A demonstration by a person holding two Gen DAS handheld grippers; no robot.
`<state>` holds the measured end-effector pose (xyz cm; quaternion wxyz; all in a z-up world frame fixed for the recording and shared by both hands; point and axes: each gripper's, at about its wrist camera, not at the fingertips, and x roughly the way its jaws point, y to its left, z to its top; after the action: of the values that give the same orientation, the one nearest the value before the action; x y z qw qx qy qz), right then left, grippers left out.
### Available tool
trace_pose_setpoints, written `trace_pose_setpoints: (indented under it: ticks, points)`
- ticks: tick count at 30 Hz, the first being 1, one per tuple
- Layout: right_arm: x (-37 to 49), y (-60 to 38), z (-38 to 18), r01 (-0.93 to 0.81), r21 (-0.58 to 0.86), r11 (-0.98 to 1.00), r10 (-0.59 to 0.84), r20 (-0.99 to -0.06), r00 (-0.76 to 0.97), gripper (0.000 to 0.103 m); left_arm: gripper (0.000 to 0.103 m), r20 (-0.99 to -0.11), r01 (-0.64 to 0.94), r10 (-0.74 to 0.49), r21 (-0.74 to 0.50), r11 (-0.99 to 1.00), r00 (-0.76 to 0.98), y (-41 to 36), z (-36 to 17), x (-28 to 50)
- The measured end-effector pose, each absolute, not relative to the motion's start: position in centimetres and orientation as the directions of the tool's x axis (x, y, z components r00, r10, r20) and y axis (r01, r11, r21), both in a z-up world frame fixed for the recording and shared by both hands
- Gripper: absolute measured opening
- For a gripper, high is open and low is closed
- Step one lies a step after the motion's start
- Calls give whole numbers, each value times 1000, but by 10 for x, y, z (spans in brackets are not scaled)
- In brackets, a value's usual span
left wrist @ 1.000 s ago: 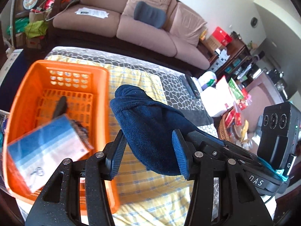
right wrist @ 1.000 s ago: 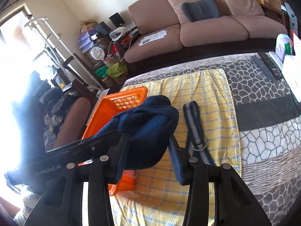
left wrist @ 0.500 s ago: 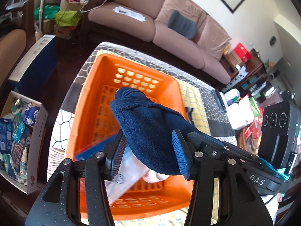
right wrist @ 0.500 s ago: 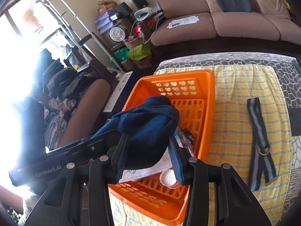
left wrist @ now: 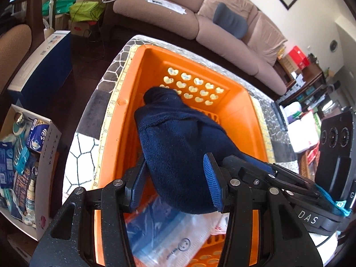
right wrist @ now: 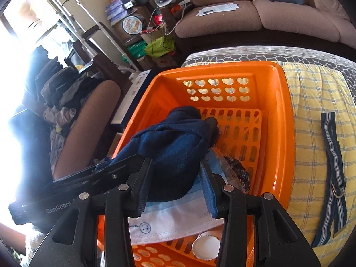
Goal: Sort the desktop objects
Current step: 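Lower the navy cover into the basket and open the left gripper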
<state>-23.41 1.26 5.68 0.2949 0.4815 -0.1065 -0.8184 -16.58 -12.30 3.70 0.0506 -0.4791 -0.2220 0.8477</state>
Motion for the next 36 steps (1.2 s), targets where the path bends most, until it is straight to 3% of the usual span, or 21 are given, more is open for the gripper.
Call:
trace_pose_setpoints:
  ticks: [3, 8, 12, 14, 22, 26, 32, 33, 34, 36]
  points:
    - [-239, 9, 47, 383, 440, -813, -570, -738, -361, 43, 41, -807, 114, 259, -371, -922, -530, -119, 37, -172]
    - [-247, 9, 37, 374, 434, -820, -559, -747, -360, 42, 41, -819, 121, 229, -339, -933, -527, -116, 38, -174]
    - [-247, 6, 39, 388, 413, -824, -548, -756, -358, 42, 49, -800, 127, 243, -367, -921, -549, -122, 46, -167]
    - [-245, 5, 41, 396, 418, -818, -555, -755, -349, 42, 61, -785, 131, 236, -373, -919, -573, -125, 55, -160]
    - [-224, 2, 60, 434, 369, -821, -535, -764, -361, 42, 64, -779, 136, 223, -366, -921, -586, -129, 79, -141]
    - [-212, 13, 70, 421, 333, -844, -498, -777, -385, 42, 74, -784, 139, 219, -361, -922, -581, -126, 82, -127]
    - [-189, 32, 79, 415, 262, -871, -442, -787, -430, 73, 79, -791, 134, 218, -352, -926, -572, -116, 85, -105]
    - [-186, 34, 80, 415, 252, -874, -435, -787, -437, 83, 79, -793, 133, 217, -350, -927, -570, -113, 85, -101]
    - [-182, 36, 82, 418, 243, -875, -430, -786, -444, 87, 79, -794, 132, 216, -347, -929, -568, -111, 85, -97]
    - [-173, 39, 83, 424, 220, -879, -418, -784, -459, 88, 92, -798, 128, 214, -340, -932, -563, -106, 85, -90]
